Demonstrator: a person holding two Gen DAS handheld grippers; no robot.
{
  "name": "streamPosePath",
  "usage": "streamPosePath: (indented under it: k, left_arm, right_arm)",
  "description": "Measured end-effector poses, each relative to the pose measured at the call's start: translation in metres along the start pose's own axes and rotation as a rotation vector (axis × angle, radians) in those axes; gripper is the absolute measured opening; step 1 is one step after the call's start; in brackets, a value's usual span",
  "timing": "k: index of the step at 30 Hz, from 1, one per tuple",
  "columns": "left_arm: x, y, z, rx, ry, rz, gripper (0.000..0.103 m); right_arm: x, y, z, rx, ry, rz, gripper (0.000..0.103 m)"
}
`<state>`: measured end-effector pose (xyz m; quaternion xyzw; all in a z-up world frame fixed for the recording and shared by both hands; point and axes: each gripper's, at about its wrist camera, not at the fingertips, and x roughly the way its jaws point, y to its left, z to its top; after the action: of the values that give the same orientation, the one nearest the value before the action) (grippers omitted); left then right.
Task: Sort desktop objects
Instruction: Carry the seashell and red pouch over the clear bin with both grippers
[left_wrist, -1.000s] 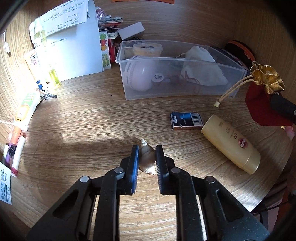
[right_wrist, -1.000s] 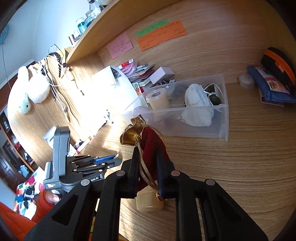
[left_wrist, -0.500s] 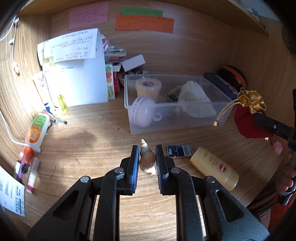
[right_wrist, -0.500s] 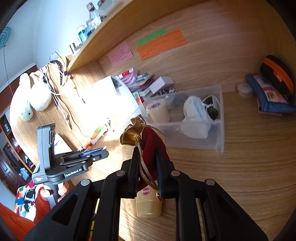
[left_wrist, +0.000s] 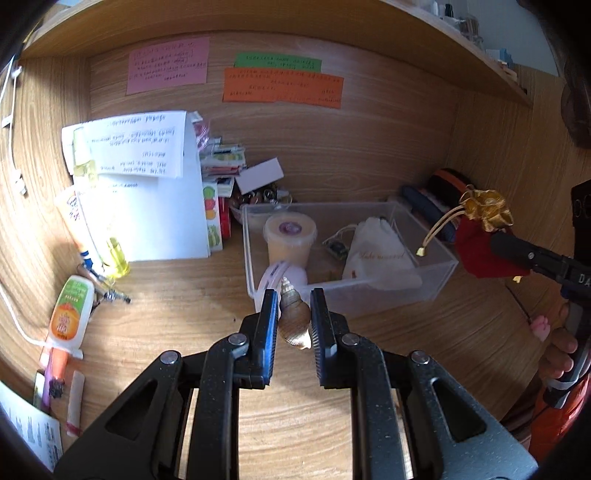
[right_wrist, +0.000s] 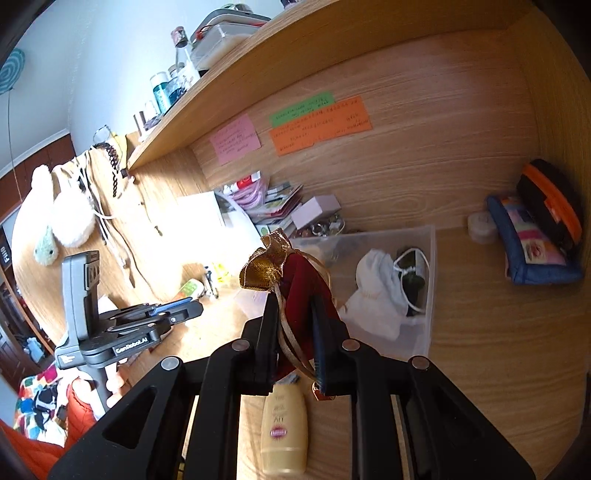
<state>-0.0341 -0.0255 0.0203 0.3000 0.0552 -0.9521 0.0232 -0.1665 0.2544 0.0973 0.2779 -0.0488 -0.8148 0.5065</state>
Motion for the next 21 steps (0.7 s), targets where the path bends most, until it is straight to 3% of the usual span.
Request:
streamPosePath:
  k: [5,9,21]
  left_arm:
    - [0.008,0.002,0.021,0.001,-0.012,-0.046,0.017]
    - [0.022,0.006,0.045,-0.034,-0.015,-0.137,0.017]
    - [0.082,-0.008,0.088,0.008,0.032,-0.147,0.017]
  right_arm:
    - [0.014,-0.003,0.015,0.012,0.009,0.008,0.014]
    - [0.033,-0.010,0.028,0.019,0.024,0.008,0.014]
    - [0.087,-0.019,0.073,-0.031,0.055,0.009,0.014]
